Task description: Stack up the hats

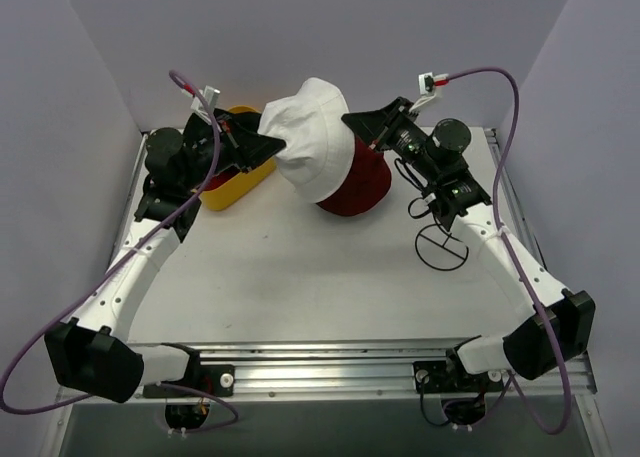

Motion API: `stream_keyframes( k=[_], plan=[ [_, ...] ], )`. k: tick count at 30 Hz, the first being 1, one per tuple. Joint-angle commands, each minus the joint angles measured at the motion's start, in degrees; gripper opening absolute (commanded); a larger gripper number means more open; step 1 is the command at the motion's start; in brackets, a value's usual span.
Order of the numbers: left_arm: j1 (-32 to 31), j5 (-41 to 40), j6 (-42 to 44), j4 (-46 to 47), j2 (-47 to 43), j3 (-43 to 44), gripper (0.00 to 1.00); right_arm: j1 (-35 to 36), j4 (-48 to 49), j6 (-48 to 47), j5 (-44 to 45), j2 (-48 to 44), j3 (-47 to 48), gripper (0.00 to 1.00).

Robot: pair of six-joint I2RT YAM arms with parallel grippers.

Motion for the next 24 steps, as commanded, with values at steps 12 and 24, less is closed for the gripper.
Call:
stream_keyframes(
  k=[12, 24],
  plan=[
    [-0.1, -11.1, 11.5, -20.0, 19.8, 22.6, 0.04, -6.3, -2.6, -8.6, -7.1, 16.6, 9.5, 0.0],
    [-5.9, -11.3, 13.3, -20.4, 31.3, 31.1, 0.09, -15.2, -2.3, -9.2, -9.3, 20.1, 7.5, 0.0]
  ],
)
